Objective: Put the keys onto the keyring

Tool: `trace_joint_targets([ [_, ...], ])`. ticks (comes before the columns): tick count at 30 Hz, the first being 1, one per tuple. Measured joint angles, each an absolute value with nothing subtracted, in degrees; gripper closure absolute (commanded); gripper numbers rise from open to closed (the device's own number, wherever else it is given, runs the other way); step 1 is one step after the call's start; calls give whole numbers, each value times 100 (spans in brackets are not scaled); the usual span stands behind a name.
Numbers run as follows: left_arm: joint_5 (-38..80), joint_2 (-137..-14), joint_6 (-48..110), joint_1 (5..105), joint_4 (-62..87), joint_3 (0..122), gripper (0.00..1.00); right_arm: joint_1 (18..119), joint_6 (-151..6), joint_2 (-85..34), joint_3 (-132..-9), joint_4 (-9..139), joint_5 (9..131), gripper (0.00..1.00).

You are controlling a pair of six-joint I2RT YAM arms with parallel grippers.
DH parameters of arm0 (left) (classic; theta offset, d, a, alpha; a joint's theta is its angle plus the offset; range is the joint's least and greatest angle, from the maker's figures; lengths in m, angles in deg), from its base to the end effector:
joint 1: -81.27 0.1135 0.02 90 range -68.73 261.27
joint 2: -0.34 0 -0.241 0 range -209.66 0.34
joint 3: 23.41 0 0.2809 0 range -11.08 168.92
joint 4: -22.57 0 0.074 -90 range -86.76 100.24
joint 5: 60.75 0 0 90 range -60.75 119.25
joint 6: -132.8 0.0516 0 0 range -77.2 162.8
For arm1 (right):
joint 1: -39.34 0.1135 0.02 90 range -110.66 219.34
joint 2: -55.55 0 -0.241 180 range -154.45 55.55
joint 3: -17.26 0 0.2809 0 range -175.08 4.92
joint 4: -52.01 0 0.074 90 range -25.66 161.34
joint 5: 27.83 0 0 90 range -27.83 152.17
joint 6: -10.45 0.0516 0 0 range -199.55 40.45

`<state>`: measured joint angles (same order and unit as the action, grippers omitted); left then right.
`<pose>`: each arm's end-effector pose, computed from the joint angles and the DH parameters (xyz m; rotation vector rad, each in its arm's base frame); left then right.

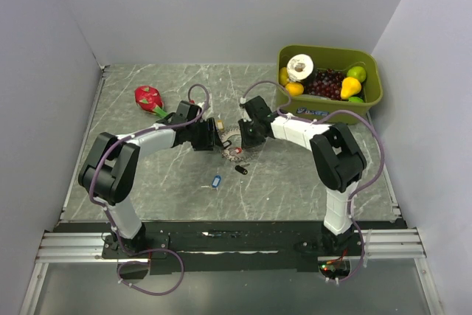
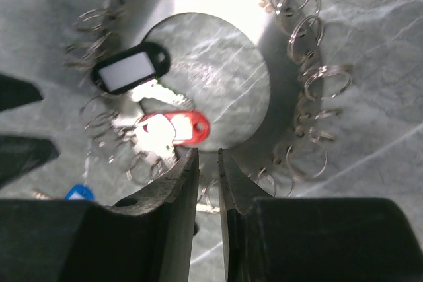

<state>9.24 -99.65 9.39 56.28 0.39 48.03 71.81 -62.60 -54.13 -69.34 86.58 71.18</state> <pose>0.3425 -0.1791 0.1218 -0.0275 2.5852 -0.8465 0.3554 0.2358 0.1247 -0.4173 2.6146 0.5104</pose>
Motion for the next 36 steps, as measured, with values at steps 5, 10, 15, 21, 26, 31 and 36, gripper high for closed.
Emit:
trace_joint_targets([
  [5,825,-9965,893,5589,155,4803,50,7159,-6279,-5645,-7052,8614,6954,75],
  [10,832,-9969,887,5497,177,4803,55,7119,-6314,-5901,-7242,8531,6930,75],
  [15,941,-9991,889,5433,164,4803,65,7117,-6305,-5901,-7231,8531,7037,75],
  [21,1116,-10146,913,5418,24,4808,70,7078,-6133,-5726,-6851,8175,7269,76],
  [26,1133,-10218,915,5416,-74,4806,71,7047,-5936,-5608,-6590,7933,7490,76],
  [31,1160,-10227,913,5416,-74,4806,78,7047,-5836,-5599,-6553,7919,7630,76],
  [36,1383,-10231,959,5412,-77,4806,82,7047,-5805,-5599,-6545,7924,7708,76],
])
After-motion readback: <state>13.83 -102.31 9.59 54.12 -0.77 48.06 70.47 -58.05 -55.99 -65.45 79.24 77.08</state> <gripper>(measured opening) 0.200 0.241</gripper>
